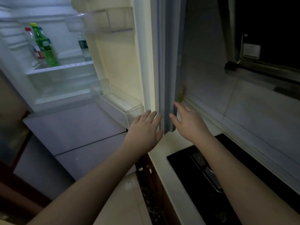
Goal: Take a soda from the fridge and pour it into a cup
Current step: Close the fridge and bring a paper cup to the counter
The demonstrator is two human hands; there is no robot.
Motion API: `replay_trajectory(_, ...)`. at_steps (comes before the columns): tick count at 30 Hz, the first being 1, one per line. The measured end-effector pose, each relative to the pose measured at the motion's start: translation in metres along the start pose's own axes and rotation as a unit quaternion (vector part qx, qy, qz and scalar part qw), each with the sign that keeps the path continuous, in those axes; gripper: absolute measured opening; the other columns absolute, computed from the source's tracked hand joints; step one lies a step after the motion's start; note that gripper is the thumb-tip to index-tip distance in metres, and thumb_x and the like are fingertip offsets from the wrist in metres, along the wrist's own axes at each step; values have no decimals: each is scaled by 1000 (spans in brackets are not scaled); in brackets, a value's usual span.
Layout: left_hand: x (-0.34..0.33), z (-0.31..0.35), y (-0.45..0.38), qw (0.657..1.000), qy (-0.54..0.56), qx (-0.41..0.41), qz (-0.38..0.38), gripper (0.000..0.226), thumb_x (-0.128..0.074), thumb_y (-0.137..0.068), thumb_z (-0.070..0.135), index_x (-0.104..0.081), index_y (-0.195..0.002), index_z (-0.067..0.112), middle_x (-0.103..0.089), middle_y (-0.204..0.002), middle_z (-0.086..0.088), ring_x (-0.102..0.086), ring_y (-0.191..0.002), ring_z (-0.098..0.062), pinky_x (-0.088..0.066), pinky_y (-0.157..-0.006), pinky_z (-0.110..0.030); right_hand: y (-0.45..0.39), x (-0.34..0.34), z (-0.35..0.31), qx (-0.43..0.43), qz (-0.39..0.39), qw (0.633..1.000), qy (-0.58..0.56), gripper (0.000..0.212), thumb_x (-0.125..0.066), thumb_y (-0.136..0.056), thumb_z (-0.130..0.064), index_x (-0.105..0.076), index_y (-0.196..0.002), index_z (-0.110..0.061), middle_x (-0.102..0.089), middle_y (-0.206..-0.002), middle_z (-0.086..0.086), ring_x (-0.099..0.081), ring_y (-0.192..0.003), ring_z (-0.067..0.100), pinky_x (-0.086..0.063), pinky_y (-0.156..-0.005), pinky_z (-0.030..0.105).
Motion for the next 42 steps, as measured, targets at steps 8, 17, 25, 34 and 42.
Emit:
replay_trajectory(8,-3,15,-19,1000,-5,-2,8,59,-31,-91,47,-50,-136,15,-54,-136,-7,-47,-131,-26,-42,-103,-41,-47,19,4,-47,4,994,-100,58,-33,-102,-39,-14,-153,-19,-39,-150,10,-47,-129,26,-43,-102,40)
replay_trajectory(17,-25,30,-12,991,116,17,-63,58,-41,-99,43,-32,-149,14,-38,-151,-5,-36,-137,-22,-30,-113,-35,-61,31,2,-7,44,989,-141,37,-42,-101,-36,-53,-128,-14,-65,-116,7,-60,-102,20,-40,-76,24)
replay_trajectory(25,-24,16,9,992,80,73,-66,43,-43,-97,40,-47,-134,19,-53,-125,-6,-56,-108,-29,-49,-86,-41,-66,22,-31,69,6,979,-192,27,-49,-93,-52,-52,-78,-29,-65,-69,-5,-66,-68,9,-55,-73,36)
replay_trajectory(34,-9,-20,58,982,20,173,-66,51,-41,-99,38,-29,-146,24,-44,-123,-10,-56,-104,-31,-46,-80,-39,-63,-7,-98,142,-70,962,-220,42,-55,-80,-65,-60,-86,-24,-67,-75,-3,-63,-72,12,-52,-68,35)
replay_trajectory(42,-7,-64,119,969,-4,245,-24,56,-50,-93,34,-33,-145,22,-50,-105,-8,-58,-72,-25,-43,-59,-32,-58,-47,-178,200,-117,943,-238,52,-54,-74,-72,-55,-74,-20,-63,-70,1,-58,-66,17,-48,-62,36)
Point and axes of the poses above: each hand's wrist, its own y-axis away from the middle knuckle, its own x-axis out of the back of the hand, z = x × y, the point moved 3 cm from there along -y, towards the middle knuckle
